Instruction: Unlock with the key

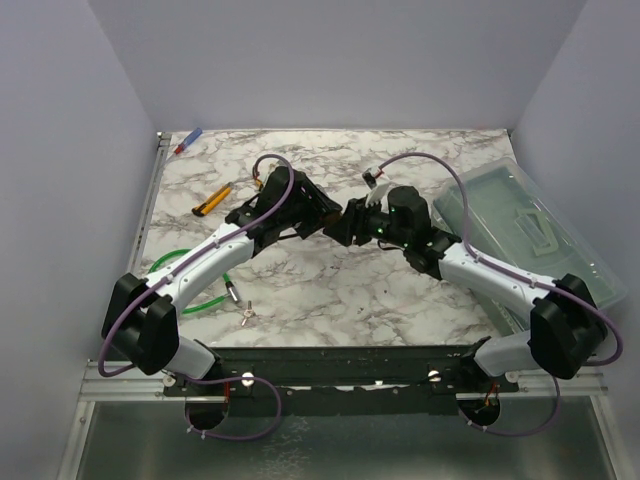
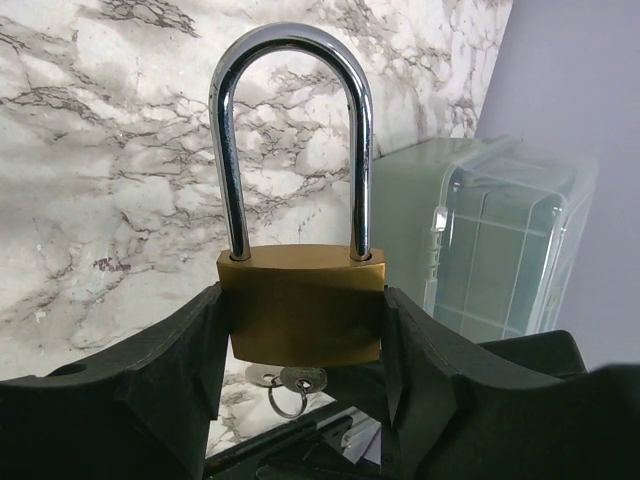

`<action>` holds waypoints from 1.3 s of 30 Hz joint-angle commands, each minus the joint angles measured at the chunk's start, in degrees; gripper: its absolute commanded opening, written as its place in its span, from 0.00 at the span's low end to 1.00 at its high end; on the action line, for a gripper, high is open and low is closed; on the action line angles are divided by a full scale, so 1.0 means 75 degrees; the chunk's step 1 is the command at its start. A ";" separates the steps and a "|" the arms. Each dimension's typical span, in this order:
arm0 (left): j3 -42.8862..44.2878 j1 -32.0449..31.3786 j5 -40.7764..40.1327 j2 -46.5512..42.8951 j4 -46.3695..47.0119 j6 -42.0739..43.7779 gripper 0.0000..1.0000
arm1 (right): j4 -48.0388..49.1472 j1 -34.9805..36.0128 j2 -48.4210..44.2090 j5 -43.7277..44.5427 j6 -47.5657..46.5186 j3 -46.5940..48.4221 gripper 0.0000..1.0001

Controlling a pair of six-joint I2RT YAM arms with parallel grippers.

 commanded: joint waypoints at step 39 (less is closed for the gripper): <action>-0.0067 -0.0114 0.0202 -0.0332 0.0467 -0.0283 0.00 | -0.1189 -0.0018 -0.0088 0.0386 0.0193 0.0486 0.20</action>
